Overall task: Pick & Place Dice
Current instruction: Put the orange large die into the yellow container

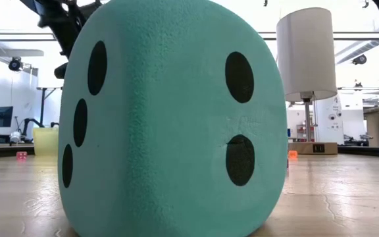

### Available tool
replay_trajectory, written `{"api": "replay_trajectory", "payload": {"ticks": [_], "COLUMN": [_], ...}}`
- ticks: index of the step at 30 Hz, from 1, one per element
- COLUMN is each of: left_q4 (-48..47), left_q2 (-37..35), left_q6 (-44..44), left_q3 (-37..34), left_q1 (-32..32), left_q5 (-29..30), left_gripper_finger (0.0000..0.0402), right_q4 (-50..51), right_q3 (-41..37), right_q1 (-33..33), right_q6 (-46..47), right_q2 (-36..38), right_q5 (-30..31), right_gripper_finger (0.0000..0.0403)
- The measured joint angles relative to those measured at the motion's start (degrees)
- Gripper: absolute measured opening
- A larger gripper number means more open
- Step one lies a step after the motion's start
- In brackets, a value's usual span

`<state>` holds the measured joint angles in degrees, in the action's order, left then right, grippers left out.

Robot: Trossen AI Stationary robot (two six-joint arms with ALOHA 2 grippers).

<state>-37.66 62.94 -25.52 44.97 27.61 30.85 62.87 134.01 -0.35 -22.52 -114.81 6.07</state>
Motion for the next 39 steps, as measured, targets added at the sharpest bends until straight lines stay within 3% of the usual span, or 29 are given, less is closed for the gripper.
{"api": "replay_trajectory", "payload": {"ticks": [6,12,25,39], "left_q4": [-5.3,-6.0,-12.7,-10.8], "left_q2": [-5.4,-8.6,-10.5,-10.3], "left_q6": [-0.5,-2.0,-11.5,-29.6], "left_q3": [0.0,0.0,0.0,0.1], "left_q1": [-8.3,-17.3,-38.5,-58.7], "left_q5": [-3.4,-7.1,-13.9,-24.1], "left_gripper_finger": [0.0294,0.0287,0.0289,0.0294], "right_q4": [4.3,3.0,-17.8,-35.5], "right_q3": [-2.2,-11.6,-41.7,-63.3], "right_q1": [1.9,4.3,11.3,14.4], "right_q6": [3.2,5.8,11.7,19.8], "right_q2": [4.1,9.1,22.1,33.4], "right_q5": [0.0,0.0,0.0,0.0], "right_gripper_finger": [0.0028,0.0028,0.0028,0.0028]}}
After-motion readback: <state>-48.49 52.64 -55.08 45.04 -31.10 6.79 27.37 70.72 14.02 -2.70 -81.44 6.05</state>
